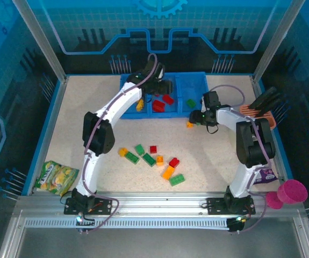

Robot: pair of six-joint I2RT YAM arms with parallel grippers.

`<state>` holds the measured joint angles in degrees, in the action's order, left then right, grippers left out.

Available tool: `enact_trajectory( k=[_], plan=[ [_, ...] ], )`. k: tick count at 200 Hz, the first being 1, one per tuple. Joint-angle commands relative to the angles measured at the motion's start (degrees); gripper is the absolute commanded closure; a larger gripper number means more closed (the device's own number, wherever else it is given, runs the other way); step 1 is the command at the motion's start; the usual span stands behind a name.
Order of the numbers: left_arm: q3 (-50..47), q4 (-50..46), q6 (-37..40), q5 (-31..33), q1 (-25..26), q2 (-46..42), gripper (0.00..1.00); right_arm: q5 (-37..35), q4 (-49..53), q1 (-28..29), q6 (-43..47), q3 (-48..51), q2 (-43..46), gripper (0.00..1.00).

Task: Sort the legos into containers by color
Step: Pick up the lego from the middle-right of the table.

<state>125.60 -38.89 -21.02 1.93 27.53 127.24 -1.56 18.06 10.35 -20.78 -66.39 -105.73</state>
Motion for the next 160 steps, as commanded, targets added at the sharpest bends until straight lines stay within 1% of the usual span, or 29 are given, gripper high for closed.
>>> enact_trajectory(
  k=[1,37,60,85,114,128,160],
  plan=[
    [-4.24,2.82,-0.82,-3.19,0.16,-6.63,0.35,-3.62,3.46,1.25,0.12,-1.83,-1.95,0.28],
    [-13.61,6.15,-1.14,-4.16,0.02,-13.87,0.35,-6.62,5.40,1.34,-1.16,-3.48,-3.33,0.32],
    [-18.18,7.07,-0.83,-3.89,-0.01,-17.40,0.34,-6.59,7.85,1.55,-1.21,-5.66,-5.37,0.36],
    [-22.45,8.62,-1.03,-3.69,-0.71,-20.36,0.34,-7.57,9.06,1.95,-1.20,-7.03,-6.39,0.38],
    [-24.79,9.86,-1.27,-4.49,-1.51,-21.87,0.34,-8.55,11.69,3.02,-0.93,-9.34,-8.33,0.46],
    [-25.38,10.39,-1.16,-4.57,-1.92,-22.34,0.34,-9.37,12.06,3.65,-0.91,-9.55,-8.52,0.52],
    [-26.58,11.19,-1.32,-5.97,-3.01,-22.78,0.33,-10.26,12.95,4.00,-1.02,-9.79,-8.70,0.60]
  ],
)
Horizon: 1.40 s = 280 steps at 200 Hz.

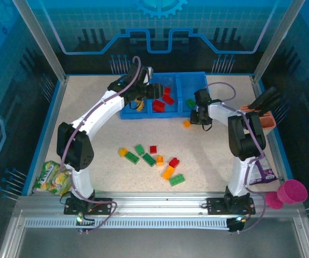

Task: Sort the legos into containers by color
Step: Pick up the lego from the middle-right of the table, then place the lego in the container.

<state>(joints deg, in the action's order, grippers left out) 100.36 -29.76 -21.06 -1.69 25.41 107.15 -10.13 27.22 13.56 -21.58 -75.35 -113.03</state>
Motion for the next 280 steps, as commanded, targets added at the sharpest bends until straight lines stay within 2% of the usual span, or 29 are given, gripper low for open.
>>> enact_trajectory(
  k=[1,48,107,145,188,208,226,280],
  plan=[
    [-1.36,2.11,-1.27,-2.35,-0.89,-2.76,0.33,-1.67,3.80,0.77,-0.21,-0.84,-1.44,0.60],
    [-5.39,3.39,-1.21,-2.70,-2.19,-5.09,0.33,-1.88,4.90,1.69,0.29,1.43,1.44,0.69],
    [-10.43,3.13,0.47,-1.96,-2.38,-8.34,0.33,-4.26,11.18,3.43,2.65,3.63,11.86,0.73],
    [-14.77,2.72,-0.36,-2.26,-2.30,-10.96,0.33,-4.61,10.71,3.93,6.57,-2.50,15.38,0.73],
    [-20.96,1.05,-1.52,-1.02,-0.91,-15.04,0.33,-6.22,7.41,3.08,14.72,-18.46,4.23,0.74],
    [-23.04,0.40,-2.01,-0.15,0.07,-16.81,0.32,-5.79,8.36,1.88,15.06,-26.99,-3.16,0.74],
    [-25.20,1.46,-2.24,-0.01,1.48,-18.43,0.27,-4.90,9.74,1.00,14.76,-33.92,-9.01,0.74],
    [-26.81,1.29,-5.15,0.10,6.68,-17.26,0.26,-3.14,14.27,-0.20,14.99,-53.03,-24.17,0.73]
  ],
)
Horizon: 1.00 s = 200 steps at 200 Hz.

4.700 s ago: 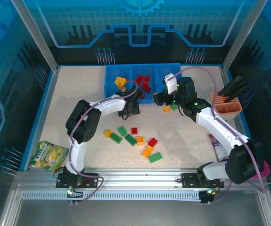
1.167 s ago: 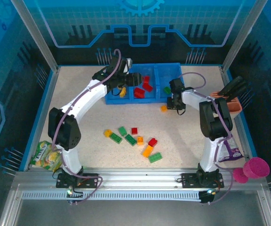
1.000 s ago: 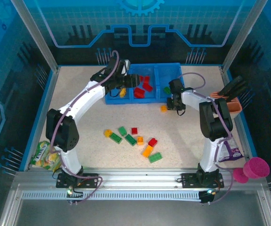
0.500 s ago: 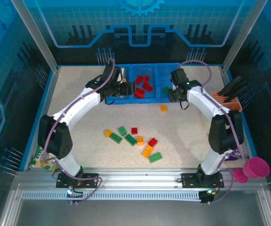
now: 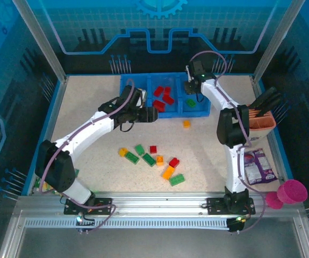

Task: Sort the legos into containers by color
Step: Place the lego in the container.

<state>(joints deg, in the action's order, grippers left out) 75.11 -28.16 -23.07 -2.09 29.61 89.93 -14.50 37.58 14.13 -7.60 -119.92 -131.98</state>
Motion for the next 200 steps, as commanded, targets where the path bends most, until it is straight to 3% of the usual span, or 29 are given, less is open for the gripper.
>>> enact_trajectory(
  k=[1,25,57,117,200],
  plan=[
    [-1.64,-0.22,-3.26,0.50,2.65,0.06,0.26,1.23,4.04,-0.81,1.00,-8.83,-5.48,0.73],
    [-2.29,1.67,-7.17,0.54,6.35,2.69,0.27,1.97,6.51,-1.36,1.09,-14.97,-9.70,0.71],
    [-0.97,6.27,-10.73,0.58,9.82,8.18,0.27,2.79,6.23,-1.38,1.32,-14.47,-8.94,0.64],
    [12.99,5.98,-12.04,2.23,15.36,24.87,0.27,3.15,0.60,-1.35,1.18,-2.32,2.35,0.40],
    [28.61,-3.41,-10.30,11.83,16.75,39.51,0.25,6.17,-6.45,-1.90,1.63,12.66,16.49,0.33]
  ],
)
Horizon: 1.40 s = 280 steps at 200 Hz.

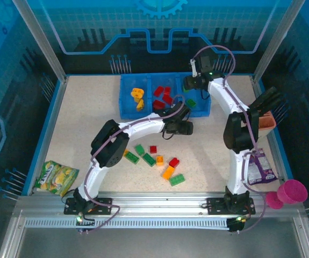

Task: Sort the legos into containers by color
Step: Place the lego in the container, then pick up the lego from the center of the table.

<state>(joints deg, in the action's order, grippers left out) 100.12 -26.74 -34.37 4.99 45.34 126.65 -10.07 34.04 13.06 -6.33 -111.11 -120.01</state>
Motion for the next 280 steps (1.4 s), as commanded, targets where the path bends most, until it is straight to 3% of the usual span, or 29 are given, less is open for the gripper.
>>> enact_trajectory(
  k=[1,62,144,179,238,280],
  plan=[
    [3.73,-4.87,0.98,4.80,0.99,2.89,0.25,1.77,-3.01,-0.84,0.31,4.04,4.69,0.33],
    [11.04,-5.27,-1.23,7.56,1.43,8.57,0.25,8.00,-7.49,-3.17,-3.90,8.26,8.76,0.30],
    [22.99,-10.16,0.08,9.66,1.35,17.34,0.25,10.01,-11.38,-6.67,-5.79,16.73,12.70,0.25],
    [28.07,-14.83,2.19,14.05,1.28,20.93,0.28,9.99,-11.19,-7.76,-4.86,18.40,14.13,0.24],
    [28.18,-13.55,2.09,13.08,0.64,22.68,0.40,10.56,-12.58,-9.56,-5.87,22.03,16.02,0.23],
    [27.49,-14.21,2.38,12.99,0.03,22.51,0.61,11.64,-12.70,-9.62,-6.37,22.00,15.52,0.23]
  ],
)
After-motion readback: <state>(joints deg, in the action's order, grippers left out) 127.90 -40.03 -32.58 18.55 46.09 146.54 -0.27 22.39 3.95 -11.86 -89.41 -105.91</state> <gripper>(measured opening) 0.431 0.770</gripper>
